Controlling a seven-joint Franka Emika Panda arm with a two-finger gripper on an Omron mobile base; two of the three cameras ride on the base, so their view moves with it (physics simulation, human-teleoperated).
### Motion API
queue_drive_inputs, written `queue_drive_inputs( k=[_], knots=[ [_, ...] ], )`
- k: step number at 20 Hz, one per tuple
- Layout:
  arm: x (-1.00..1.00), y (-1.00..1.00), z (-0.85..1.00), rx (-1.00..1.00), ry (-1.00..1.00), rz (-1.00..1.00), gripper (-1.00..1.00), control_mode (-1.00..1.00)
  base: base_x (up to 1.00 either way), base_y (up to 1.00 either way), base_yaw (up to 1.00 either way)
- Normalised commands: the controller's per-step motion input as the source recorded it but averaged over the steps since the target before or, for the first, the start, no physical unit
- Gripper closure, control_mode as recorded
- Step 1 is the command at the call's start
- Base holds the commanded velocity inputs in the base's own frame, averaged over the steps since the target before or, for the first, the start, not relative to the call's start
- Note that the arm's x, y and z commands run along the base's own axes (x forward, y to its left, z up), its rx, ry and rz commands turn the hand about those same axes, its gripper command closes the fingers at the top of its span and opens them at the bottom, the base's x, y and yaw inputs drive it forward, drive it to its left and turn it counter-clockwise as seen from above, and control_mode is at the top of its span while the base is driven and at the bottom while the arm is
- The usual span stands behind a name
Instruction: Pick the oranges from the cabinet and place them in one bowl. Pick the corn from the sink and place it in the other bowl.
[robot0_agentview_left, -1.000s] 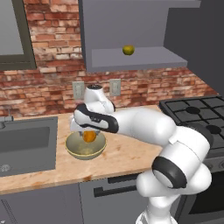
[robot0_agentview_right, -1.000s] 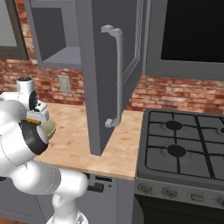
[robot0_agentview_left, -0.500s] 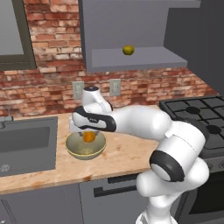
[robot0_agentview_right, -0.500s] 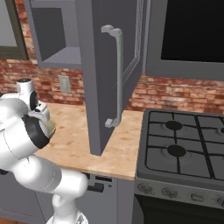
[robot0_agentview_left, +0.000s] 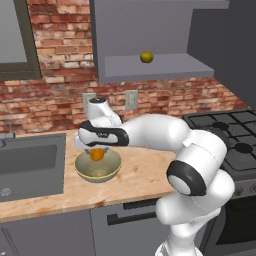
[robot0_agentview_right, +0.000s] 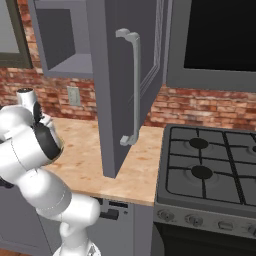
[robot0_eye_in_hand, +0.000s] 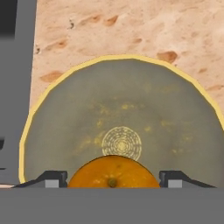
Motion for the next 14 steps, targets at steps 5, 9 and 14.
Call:
queue_drive_inputs(
  k=[5, 9, 14],
  knots=[
    [0.15, 0.04, 0.0, 0.0, -0.04, 0.0, 1.0, -1.0, 0.0, 0.0, 0.0],
    [0.06, 0.0, -0.1, 0.0, -0.05, 0.0, 1.0, -1.0, 0.0, 0.0, 0.0],
    [0.0, 0.01, -0.14, 0.0, -0.02, 0.0, 1.0, -1.0, 0.0, 0.0, 0.0]
  ],
)
